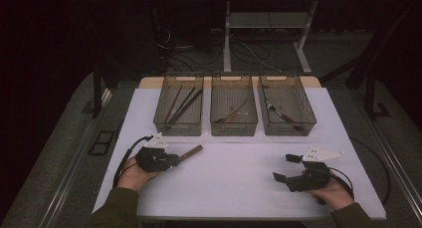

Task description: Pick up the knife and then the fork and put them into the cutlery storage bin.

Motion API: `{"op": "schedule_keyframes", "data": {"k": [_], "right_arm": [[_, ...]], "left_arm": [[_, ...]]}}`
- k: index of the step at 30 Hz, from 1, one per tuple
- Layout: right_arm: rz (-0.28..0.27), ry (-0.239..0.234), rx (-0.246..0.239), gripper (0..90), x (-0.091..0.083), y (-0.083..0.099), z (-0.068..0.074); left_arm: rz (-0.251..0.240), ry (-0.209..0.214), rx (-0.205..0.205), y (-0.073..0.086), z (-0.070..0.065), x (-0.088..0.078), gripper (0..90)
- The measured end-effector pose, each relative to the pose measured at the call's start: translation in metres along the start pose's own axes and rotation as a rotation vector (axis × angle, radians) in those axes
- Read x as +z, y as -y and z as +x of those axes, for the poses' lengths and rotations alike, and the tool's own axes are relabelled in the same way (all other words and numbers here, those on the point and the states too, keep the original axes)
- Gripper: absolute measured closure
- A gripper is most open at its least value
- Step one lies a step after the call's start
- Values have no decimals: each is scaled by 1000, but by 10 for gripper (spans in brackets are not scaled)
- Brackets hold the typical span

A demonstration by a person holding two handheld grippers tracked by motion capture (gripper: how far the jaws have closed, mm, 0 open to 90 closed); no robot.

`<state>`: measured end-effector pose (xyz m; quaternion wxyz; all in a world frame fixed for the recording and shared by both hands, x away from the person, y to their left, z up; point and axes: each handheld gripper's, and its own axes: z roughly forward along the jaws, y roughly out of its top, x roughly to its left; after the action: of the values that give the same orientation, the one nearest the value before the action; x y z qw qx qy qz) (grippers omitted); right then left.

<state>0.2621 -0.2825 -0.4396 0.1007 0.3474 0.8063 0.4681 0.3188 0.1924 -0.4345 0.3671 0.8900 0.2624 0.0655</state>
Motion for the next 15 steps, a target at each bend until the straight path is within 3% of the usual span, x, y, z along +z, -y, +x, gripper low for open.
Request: {"op": "schedule_keyframes", "data": {"k": [4, 8, 15], "right_arm": [[24, -22, -24, 135, 1, -3, 2], [41, -68, -46, 135, 0, -11, 5], [100, -185, -86, 147, 8, -20, 13]], "left_arm": [[0, 47, 37, -10, -15, 2, 774], [0, 91, 99, -20, -31, 7, 774], [-2, 168, 190, -42, -59, 20, 774]]}}
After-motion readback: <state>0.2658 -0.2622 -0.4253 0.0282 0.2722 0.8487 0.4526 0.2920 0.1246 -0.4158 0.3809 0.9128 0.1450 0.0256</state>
